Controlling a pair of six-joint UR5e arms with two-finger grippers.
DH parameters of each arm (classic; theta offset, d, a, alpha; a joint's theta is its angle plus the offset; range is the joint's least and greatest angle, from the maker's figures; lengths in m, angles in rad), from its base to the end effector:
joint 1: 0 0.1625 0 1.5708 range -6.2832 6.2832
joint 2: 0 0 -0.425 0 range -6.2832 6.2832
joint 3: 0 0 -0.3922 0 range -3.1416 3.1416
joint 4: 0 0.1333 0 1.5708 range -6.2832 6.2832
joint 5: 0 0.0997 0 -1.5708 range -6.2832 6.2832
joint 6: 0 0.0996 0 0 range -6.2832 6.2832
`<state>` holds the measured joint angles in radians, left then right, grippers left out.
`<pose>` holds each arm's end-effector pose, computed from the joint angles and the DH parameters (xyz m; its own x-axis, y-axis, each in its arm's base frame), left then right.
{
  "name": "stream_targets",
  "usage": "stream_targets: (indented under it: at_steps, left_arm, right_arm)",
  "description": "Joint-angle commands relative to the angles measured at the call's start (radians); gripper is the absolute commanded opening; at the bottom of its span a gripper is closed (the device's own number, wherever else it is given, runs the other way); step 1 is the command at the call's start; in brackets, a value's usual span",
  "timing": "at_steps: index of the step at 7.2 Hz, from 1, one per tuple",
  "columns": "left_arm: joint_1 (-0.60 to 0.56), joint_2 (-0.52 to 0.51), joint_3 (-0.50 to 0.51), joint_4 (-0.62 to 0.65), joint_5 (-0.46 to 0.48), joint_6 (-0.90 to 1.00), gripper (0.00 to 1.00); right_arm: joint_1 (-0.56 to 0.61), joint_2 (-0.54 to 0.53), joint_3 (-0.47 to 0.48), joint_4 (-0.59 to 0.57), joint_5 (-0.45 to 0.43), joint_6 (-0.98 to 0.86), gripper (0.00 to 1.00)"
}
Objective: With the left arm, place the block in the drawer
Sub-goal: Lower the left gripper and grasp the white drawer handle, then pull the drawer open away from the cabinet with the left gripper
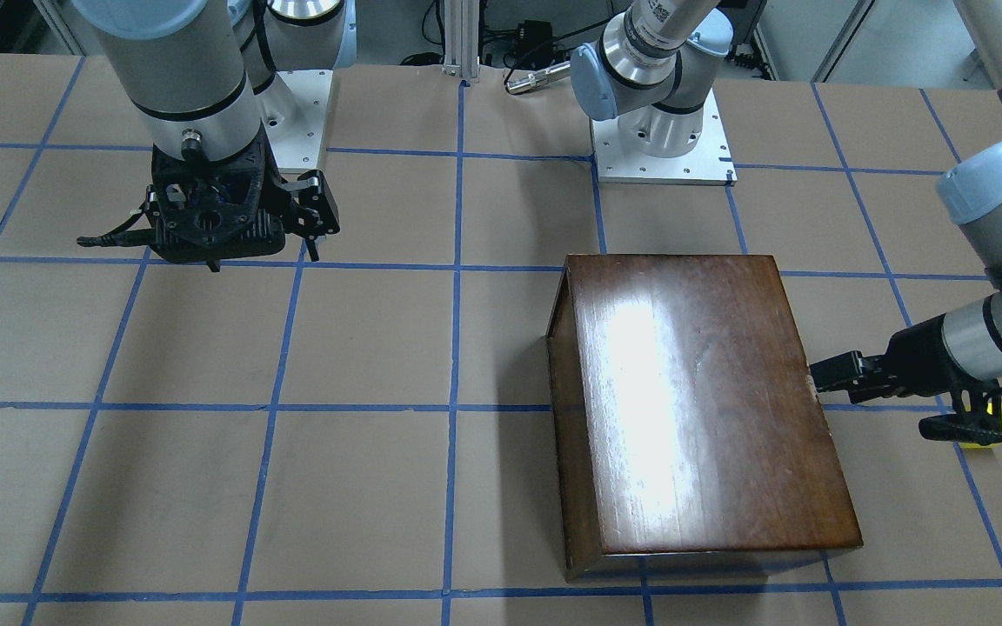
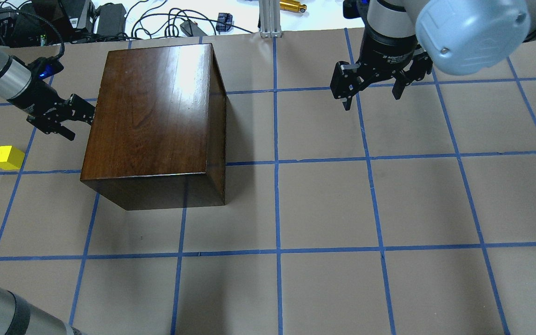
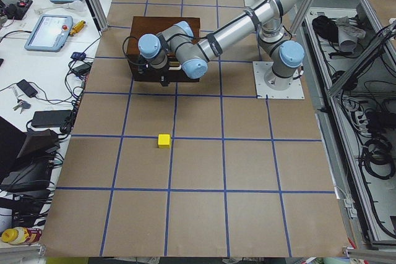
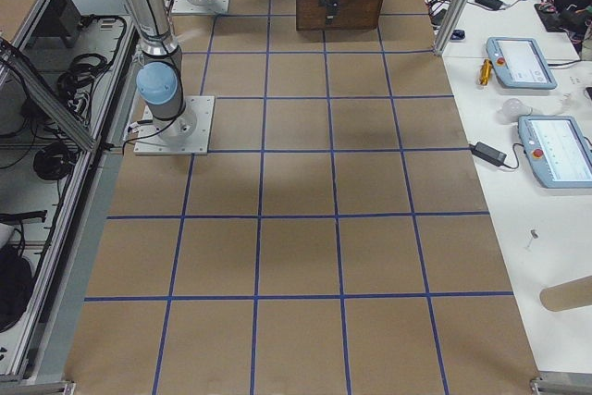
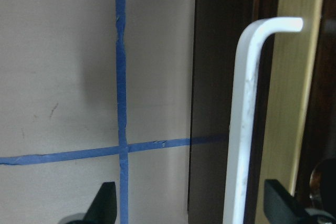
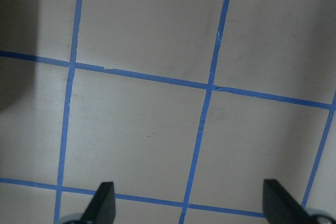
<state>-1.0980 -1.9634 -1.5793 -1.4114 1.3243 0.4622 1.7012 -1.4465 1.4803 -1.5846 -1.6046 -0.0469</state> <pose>0.1317 -0.6036 0.2844 -0.9461 -0.0564 0.3188 -0.0226 0.9938 0.1086 0.1994 -0.5209 0.4695 -0.9837 -0.1770 0.0328 -0.1763 0.9841 0.0216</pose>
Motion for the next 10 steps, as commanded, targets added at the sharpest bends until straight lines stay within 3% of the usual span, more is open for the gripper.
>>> stream_targets:
  at_steps: [1,10]
  left_arm:
    - [0.001,-0.014,-0.001,0.008,0.001,0.003,1.00]
    - [0.191,-0.035,0.012,0.009,0.012,0.118,1.00]
  right_arm:
    - [0.000,0.000,0.000,0.000,0.000,-0.001,1.00]
    - [0.000,0.000,0.000,0.000,0.000,0.001,1.00]
